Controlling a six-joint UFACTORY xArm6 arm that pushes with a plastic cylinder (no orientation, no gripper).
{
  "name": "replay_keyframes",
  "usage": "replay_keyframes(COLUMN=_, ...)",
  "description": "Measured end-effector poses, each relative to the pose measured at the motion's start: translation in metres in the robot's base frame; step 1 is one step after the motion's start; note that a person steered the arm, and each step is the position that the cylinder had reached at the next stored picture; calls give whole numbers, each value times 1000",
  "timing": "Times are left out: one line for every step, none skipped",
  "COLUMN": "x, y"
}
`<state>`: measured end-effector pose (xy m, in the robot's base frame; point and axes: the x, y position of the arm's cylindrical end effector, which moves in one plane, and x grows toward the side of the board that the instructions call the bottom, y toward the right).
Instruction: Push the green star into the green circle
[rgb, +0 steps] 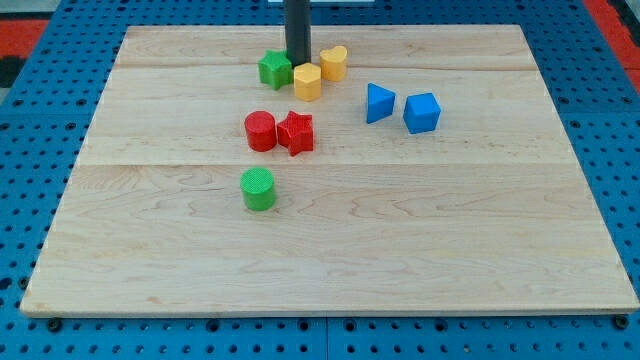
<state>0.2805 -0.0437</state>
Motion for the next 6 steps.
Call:
replay_keyframes(x=4, y=-40)
replay_keyframes(x=-19, y=-41)
replay_keyframes(x=50, y=-89)
replay_keyframes(x=89, y=-94)
replay_keyframes(x=48, y=-122)
replay_keyframes(x=103, y=-147)
